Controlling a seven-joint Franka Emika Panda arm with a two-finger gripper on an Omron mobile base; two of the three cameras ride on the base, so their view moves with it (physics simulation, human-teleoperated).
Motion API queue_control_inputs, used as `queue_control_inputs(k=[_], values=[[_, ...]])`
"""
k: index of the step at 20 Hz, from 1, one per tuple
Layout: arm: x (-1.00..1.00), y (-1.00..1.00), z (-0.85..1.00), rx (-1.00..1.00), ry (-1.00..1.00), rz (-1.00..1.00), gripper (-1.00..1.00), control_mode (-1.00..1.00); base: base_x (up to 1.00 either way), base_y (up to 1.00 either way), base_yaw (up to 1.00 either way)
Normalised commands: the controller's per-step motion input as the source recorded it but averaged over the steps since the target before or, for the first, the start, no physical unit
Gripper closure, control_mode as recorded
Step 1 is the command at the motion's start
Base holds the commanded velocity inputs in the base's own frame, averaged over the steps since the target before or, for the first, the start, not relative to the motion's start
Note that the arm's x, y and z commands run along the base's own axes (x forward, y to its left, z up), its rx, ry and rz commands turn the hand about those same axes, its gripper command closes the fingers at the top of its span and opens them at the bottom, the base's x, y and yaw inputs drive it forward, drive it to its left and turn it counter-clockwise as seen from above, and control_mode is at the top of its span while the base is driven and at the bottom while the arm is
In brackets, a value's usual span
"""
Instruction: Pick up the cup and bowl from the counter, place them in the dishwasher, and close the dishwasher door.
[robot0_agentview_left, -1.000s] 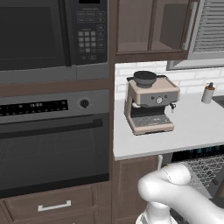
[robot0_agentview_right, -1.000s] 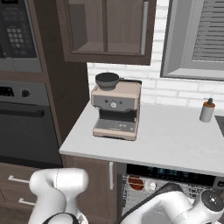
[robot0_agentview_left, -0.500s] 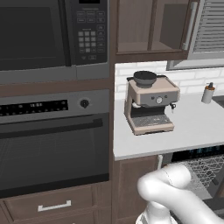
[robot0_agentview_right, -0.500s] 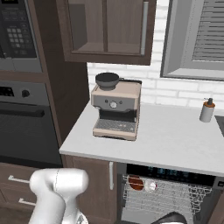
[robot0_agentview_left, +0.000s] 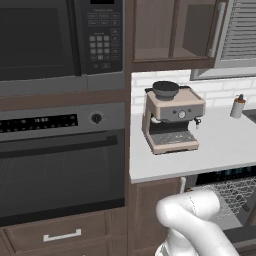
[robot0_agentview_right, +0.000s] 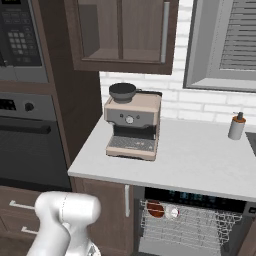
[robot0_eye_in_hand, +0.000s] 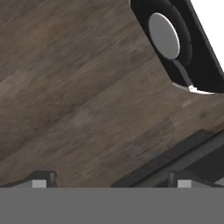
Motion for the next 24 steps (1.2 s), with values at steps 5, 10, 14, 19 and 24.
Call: queue_control_inputs(k=[5, 10, 14, 19, 24], values=[[0.10, 0.12, -1.00, -0.01, -0.14, 0.23, -1.00, -1.00, 0.00, 0.00, 0.00], [0.40, 0.00, -1.00, -0.01, -0.07, 0.22, -1.00, -1.00, 0.00, 0.00, 0.00], [0.93, 0.00, -1.00, 0.01, -0.23, 0.15, -1.00, -1.00, 0.00, 0.00, 0.00], [1.00, 0.03, -0.75, 0.05, -0.43, 0.05, -1.00, -1.00, 0.00, 0.00, 0.00], [1.00, 0.17, -0.15, 0.14, -0.61, 0.02, -1.00, -1.00, 0.00, 0.00, 0.00]])
